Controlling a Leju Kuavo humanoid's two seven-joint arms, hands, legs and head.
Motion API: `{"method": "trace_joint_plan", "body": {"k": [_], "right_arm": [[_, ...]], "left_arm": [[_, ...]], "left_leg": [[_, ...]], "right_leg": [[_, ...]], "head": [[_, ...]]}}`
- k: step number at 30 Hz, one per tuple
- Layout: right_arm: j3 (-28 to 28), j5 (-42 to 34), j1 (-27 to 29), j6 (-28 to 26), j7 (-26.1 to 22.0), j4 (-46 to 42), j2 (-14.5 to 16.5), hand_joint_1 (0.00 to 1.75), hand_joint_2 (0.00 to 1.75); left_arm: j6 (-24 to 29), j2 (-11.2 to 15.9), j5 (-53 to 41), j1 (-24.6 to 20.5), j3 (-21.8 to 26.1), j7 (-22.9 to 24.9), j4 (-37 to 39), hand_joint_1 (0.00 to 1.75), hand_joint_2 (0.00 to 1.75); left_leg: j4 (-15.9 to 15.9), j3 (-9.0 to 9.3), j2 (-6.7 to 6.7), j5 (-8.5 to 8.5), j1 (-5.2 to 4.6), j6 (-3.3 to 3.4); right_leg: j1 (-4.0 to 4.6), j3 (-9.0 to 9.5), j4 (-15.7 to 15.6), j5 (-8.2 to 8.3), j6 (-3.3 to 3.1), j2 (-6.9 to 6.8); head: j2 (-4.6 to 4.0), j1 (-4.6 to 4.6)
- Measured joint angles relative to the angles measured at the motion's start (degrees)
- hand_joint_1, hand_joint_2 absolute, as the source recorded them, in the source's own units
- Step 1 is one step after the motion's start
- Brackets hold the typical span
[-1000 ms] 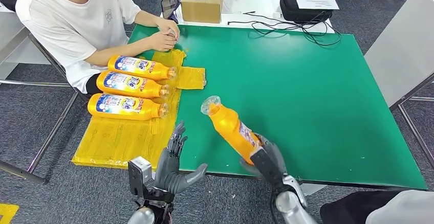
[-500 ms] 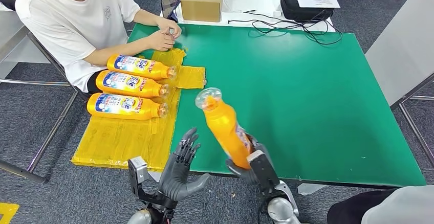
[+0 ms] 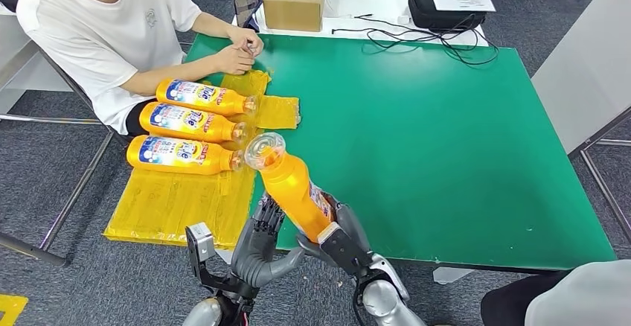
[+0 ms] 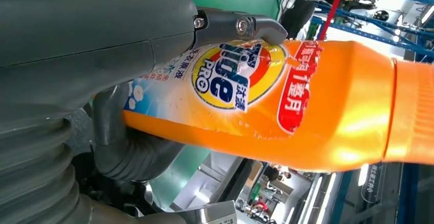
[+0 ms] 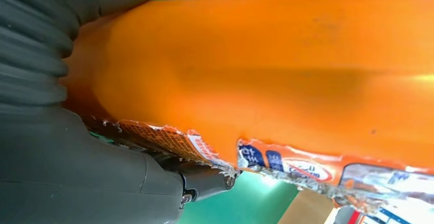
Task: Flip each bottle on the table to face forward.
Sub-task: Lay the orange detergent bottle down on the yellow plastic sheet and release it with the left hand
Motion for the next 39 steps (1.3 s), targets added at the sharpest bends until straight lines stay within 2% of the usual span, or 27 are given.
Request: {"method": "trace_joint_plan", "body": {"k": [7,14,15,17,18,19,21,22,26,35,39], "right_arm": [[4.61,0.83,-0.27,0.08,-0.92,1.34,0.52,1.75,1.75],[7.5,0.96,0.53,0.74,-0.93,1.29,-0.36,1.75,1.75],[7.89,1.03,0.52,1.01,-0.93,1.27,-0.5,1.75,1.75],[8.6,1.02,0.41,1.6,-0.89,1.24,-0.78,1.75,1.75],[8.85,0.94,0.29,1.87,-0.83,1.24,-0.9,1.68,1.75],[9.09,0.82,0.12,2.18,-0.74,1.25,-1.02,1.26,1.75],[9.48,0.6,-0.2,2.76,-0.62,1.32,-1.27,0.4,1.75],[9.67,0.46,-0.27,3.02,-0.66,1.38,-1.38,0.03,1.75],[10.19,-0.32,-0.11,3.86,-1.09,1.62,-1.49,0.0,0.0],[10.03,-2.79,0.2,4.15,-0.61,1.69,-1.36,0.0,0.0],[9.58,-2.65,1.04,1.87,0.04,1.29,-0.95,0.0,0.0]], "left_arm": [[5.25,-0.27,-2.73,-0.23,0.24,-3.45,-0.14,0.0,1.75],[4.71,-0.37,0.67,0.45,1.1,-2.85,-0.55,0.0,1.75],[4.57,-0.37,0.81,0.46,1.28,-2.79,-0.55,0.38,1.75],[4.01,-0.37,1.41,0.47,1.63,-2.52,-0.54,1.25,1.75],[3.5,-0.37,1.99,0.47,1.83,-2.25,-0.52,1.68,1.75],[2.62,-0.37,2.96,0.47,2.1,-1.77,-0.5,1.75,1.75],[0.23,-0.36,5.48,0.44,2.71,-0.48,-0.32,1.75,1.75],[-1.2,-0.36,6.95,0.42,3.03,0.2,-0.19,1.75,1.75],[-5.55,-0.32,10.64,0.25,3.84,1.37,0.17,1.75,1.75],[-7.72,-0.22,11.93,0.15,3.99,2.23,0.24,1.75,1.75],[-8.29,0.16,12.97,0.28,4.08,2.87,0.23,1.75,1.75]], "left_leg": [[0.0,0.0,0.01,0.0,0.02,0.0],[0.0,-0.02,0.01,0.0,-0.02,0.0],[0.0,-0.02,0.01,0.0,-0.02,0.0],[0.0,-0.02,0.01,0.0,-0.02,0.0],[0.0,-0.02,0.01,0.0,-0.02,0.0],[0.0,-0.01,0.02,0.0,-0.02,0.0],[0.0,-0.01,0.02,0.0,-0.02,0.0],[0.0,-0.01,0.02,0.0,-0.02,0.0],[0.0,-0.01,0.02,0.0,-0.02,0.0],[0.0,-0.05,0.01,0.0,-0.02,0.0],[0.0,-0.04,0.01,0.0,-0.02,0.0]], "right_leg": [[0.02,-0.05,0.0,0.0,-0.01,0.0],[-0.02,-0.07,0.0,0.0,-0.01,0.02],[-0.02,-0.07,0.0,0.0,-0.01,0.01],[-0.02,-0.07,0.0,0.0,0.0,0.02],[-0.02,-0.07,0.0,0.0,0.0,0.02],[-0.02,-0.08,0.0,0.0,0.0,0.02],[-0.01,-0.08,0.0,0.0,-0.01,0.02],[-0.01,-0.08,0.0,0.0,-0.01,0.02],[-0.01,-0.07,0.0,0.0,-0.01,0.02],[-0.02,-0.08,0.0,0.0,0.0,0.01],[-0.01,-0.08,0.0,0.0,0.0,0.01]], "head": [[0.0,0.01],[0.0,0.01],[0.0,0.01],[0.0,0.0],[0.0,0.01],[0.0,0.0],[0.0,0.01],[0.0,0.01],[0.0,-0.01],[0.0,0.0],[0.0,0.0]]}}
